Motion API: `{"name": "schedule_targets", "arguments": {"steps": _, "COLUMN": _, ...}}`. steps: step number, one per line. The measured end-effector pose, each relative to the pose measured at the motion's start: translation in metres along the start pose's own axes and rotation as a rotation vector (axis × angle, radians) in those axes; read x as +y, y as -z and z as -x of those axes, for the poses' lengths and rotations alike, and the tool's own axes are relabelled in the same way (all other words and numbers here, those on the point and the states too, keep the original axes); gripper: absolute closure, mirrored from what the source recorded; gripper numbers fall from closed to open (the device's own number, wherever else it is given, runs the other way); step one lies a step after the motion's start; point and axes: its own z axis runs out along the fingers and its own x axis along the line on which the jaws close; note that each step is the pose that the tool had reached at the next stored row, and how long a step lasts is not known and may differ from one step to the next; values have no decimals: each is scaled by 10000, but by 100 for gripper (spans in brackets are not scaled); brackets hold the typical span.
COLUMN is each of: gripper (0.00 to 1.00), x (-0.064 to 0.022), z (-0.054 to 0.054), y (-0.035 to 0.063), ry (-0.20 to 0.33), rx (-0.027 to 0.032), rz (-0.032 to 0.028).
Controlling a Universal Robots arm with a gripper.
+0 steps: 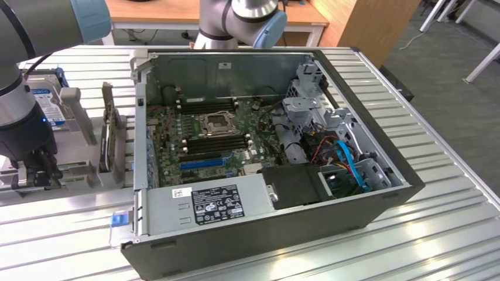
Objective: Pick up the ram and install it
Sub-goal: 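Pick up the ram and move it above insertion slot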
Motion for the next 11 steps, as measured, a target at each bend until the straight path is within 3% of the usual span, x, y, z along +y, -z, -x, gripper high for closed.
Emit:
{"name": "schedule_targets", "arguments": {"steps": 6, "gripper": 75, "x": 0, "z": 0, "y": 0, "ry": 0, "rx": 0, "rz": 0}}
{"name": "schedule_targets", "arguments": {"steps": 7, "gripper": 82, "x": 0, "z": 0, "y": 0, "ry": 0, "rx": 0, "rz": 0}}
{"name": "schedule_targets", "arguments": {"steps": 11, "gripper": 82, "x": 0, "z": 0, "y": 0, "ry": 0, "rx": 1, "rz": 1}}
